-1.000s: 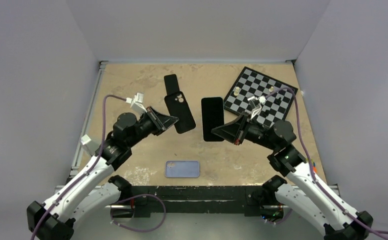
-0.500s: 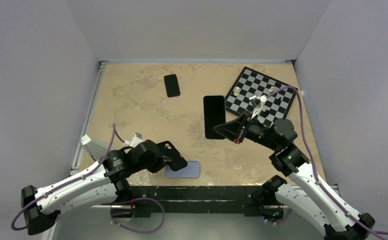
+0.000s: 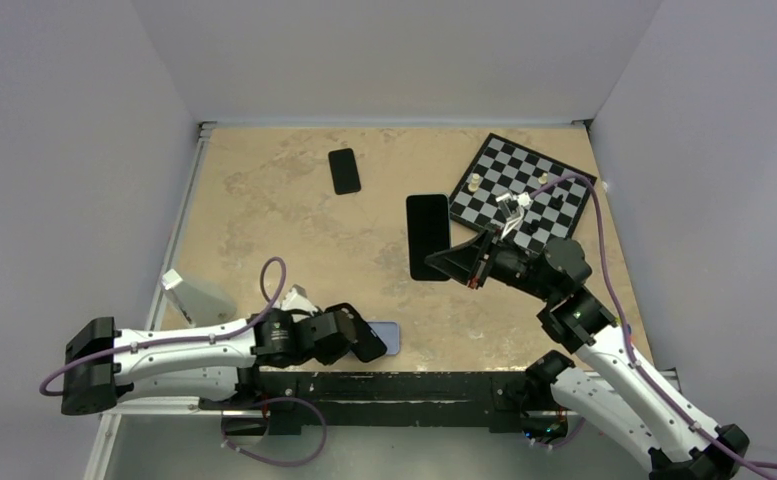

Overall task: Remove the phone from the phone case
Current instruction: Place the phone case at the center of the board.

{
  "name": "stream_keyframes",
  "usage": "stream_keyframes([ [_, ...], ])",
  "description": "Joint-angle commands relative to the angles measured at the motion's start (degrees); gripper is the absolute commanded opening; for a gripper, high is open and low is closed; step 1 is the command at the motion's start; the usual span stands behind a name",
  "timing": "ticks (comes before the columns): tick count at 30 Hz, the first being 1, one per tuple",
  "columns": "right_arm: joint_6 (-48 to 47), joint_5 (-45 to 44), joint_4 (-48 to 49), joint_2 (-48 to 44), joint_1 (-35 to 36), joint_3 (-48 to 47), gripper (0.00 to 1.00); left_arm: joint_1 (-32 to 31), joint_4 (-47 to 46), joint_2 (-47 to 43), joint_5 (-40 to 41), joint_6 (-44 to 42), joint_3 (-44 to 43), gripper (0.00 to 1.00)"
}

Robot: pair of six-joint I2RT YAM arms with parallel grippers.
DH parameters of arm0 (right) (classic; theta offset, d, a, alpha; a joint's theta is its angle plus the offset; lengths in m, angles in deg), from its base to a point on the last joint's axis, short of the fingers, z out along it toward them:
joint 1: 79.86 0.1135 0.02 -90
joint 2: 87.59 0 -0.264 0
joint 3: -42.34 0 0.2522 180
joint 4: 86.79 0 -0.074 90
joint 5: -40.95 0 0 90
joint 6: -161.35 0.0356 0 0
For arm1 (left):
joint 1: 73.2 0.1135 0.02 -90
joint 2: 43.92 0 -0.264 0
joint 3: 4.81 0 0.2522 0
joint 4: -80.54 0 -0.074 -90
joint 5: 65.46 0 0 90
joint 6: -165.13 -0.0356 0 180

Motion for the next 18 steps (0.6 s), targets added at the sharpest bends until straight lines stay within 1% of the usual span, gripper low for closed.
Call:
stream_keyframes([
  [1, 0.5, 0.2, 4.3, -1.2, -0.1, -0.1, 0.00, -1.7, -5.3, 3.4, 4.6, 17.3, 1.1, 0.00],
  [7, 0.8, 0.1, 4.2, -2.3, -0.1, 0.7, 0.00, -2.8, -10.3, 4.4, 8.1, 18.7, 2.1, 0.00],
  [9, 0.8, 0.2, 4.2, -2.3, -0.1, 0.7, 0.00, -3.0, -12.3, 4.5, 7.8, 18.9, 3.1, 0.04],
  [10, 0.8, 0.4, 4.2, -2.3, -0.1, 0.6, 0.00, -3.1, -13.1, 4.5, 7.6, 18.8, 3.5, 0.10],
  [11, 0.8, 0.4, 4.2, -2.3, -0.1, 0.7, 0.00, -3.2, -13.1, 4.4, 7.3, 18.7, 3.7, 0.20],
  [14, 0.8, 0.3, 4.4, -2.3, -0.2, 1.0, 0.00, -3.2, -11.7, 2.8, 6.6, 17.3, 3.7, 0.64],
  [15, 0.7, 0.4, 4.5, -2.3, -0.2, 1.1, 0.00, -3.2, -10.0, 2.0, 6.0, 17.1, 3.4, 0.74],
  [16, 0.6, 0.4, 4.5, -2.2, -0.1, 1.3, 0.00, -3.2, -8.5, 0.9, 5.6, 16.8, 3.0, 0.81],
  [18, 0.4, 0.3, 4.4, -2.0, -0.1, 1.5, 0.00, -3.2, -5.7, -1.9, 5.3, 16.1, 2.6, 0.91],
])
